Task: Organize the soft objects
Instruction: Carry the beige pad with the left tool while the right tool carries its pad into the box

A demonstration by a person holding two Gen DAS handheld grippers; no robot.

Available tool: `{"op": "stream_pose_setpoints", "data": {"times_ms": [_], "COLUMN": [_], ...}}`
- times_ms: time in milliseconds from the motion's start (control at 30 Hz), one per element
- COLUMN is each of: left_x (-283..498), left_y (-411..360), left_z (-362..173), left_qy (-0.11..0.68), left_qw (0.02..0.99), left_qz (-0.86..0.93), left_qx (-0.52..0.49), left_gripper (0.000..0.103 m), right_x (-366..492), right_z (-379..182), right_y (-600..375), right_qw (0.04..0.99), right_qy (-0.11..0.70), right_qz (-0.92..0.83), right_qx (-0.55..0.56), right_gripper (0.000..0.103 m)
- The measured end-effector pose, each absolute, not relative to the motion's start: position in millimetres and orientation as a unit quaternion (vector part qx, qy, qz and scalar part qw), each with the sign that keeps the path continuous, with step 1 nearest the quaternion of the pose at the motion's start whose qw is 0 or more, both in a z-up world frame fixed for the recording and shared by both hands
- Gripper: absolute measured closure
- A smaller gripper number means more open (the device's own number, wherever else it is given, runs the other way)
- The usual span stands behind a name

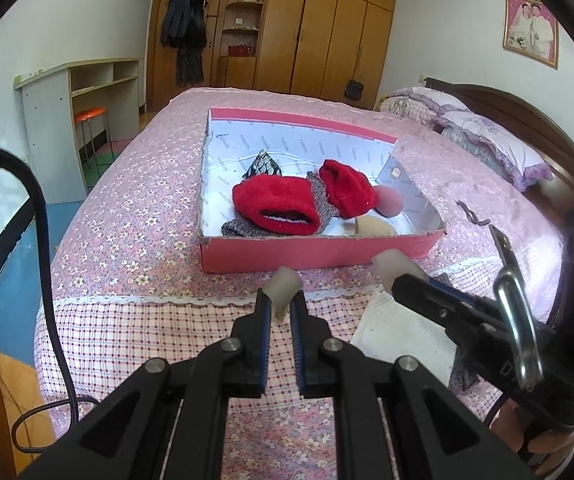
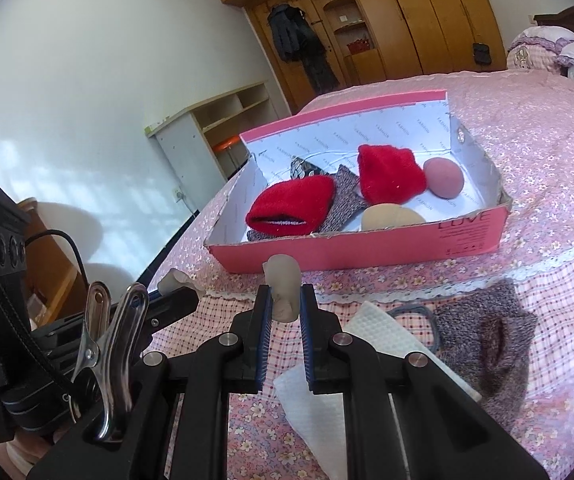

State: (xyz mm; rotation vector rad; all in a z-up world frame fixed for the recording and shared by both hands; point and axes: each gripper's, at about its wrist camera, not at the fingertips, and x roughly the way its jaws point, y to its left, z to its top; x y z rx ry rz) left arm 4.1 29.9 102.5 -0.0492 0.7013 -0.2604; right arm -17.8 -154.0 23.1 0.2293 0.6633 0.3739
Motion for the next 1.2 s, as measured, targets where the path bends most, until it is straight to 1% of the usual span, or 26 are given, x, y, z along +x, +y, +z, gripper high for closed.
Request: {"op": "stream_pose_setpoints", "data": {"times_ms": [500,800,1033,1200], "left_x": [41.1,76.9,103.7,124.1], "left_y": [18.3,5.5,-5.9,-10.5], "left_z": [121.5,127.0,127.2,126.3], "left_qy": [0.333,0.336,0.337,0.341], "left_qw": [0.933,0.931,0.931,0.931], "left_qz": [-0.134,-0.143,-0.140,-0.133], "left_qx": [-0.022,-0.010,-0.005,0.002], "left_gripper": [0.093,0.093,0.093,0.093], "right_x": [-11.4,9.3,19.7,32.6], "right_z": [42.1,47.1,55.4,54.1], "right_y": [-188.4,-205.4,-212.1,-218.6], "right_qw": [0.934,0.936,0.943,0.945], "right_qy": [0.301,0.314,0.306,0.301], "right_qz": [0.147,0.124,0.115,0.106], "right_qx": [0.124,0.100,0.068,0.068], "right_gripper": [0.088,0.088,0.088,0.088]}}
